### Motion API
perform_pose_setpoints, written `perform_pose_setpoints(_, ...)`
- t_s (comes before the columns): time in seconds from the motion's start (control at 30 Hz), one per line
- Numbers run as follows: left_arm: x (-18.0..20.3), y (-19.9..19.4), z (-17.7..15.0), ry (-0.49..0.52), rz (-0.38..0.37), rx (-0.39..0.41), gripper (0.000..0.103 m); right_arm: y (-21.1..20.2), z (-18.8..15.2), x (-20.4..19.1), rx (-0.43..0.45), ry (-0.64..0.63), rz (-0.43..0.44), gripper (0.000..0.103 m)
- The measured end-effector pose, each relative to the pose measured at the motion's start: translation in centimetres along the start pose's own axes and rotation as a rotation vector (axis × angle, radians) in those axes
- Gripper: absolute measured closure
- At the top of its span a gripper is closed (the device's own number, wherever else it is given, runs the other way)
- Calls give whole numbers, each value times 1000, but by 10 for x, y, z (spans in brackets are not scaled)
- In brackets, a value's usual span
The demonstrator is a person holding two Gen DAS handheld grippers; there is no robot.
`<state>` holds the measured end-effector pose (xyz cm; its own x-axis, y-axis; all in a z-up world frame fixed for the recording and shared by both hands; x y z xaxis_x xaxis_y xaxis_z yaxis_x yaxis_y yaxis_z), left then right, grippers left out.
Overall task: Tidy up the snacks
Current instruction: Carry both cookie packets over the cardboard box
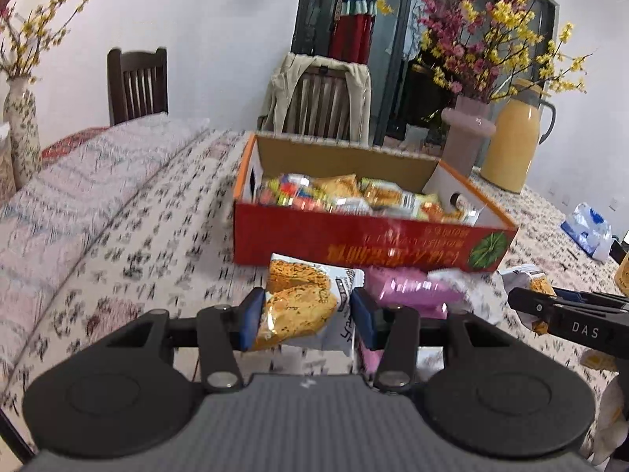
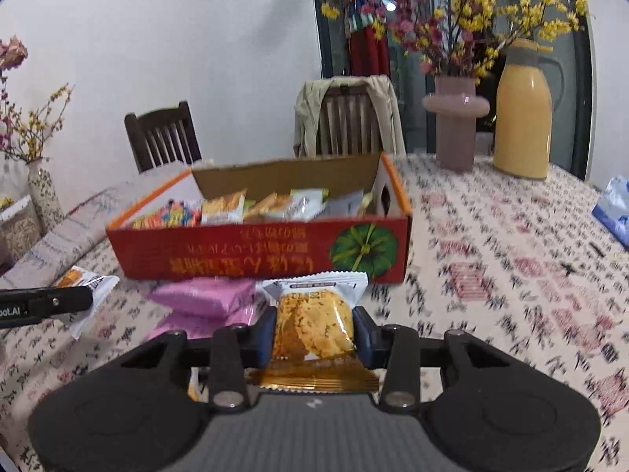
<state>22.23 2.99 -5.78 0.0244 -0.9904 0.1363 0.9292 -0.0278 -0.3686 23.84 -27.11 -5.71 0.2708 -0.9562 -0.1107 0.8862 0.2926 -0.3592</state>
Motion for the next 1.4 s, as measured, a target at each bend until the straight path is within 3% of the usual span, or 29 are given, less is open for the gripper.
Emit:
perform_pose_setpoints(0.23, 11, 11, 34, 29, -20, 34, 54, 5, 36, 3, 71, -27, -10, 64)
perform_pose_setpoints(0.73, 16, 76, 99, 61, 46, 71, 54, 71, 104, 2, 138, -38, -16, 64)
perform_pose_setpoints(1.07, 5, 131, 95, 5, 91, 70, 54, 124, 94, -1, 123, 7, -10, 64)
perform_pose_setpoints(1.4, -3, 149, 80, 18, 106, 68, 53, 140, 72, 2, 67, 0, -11, 63)
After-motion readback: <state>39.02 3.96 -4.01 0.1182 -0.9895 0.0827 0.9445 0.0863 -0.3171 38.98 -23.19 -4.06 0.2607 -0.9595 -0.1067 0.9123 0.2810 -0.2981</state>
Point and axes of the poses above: each gripper's, at about its wrist camera, not at the fingertips, and y roughly the way its jaws point, x to its right, z to its top, the point moved 9 cm from there along y, roughly the way its jaws point, and after that the axes turned 10 degrees about x, right-handed, at the moved point
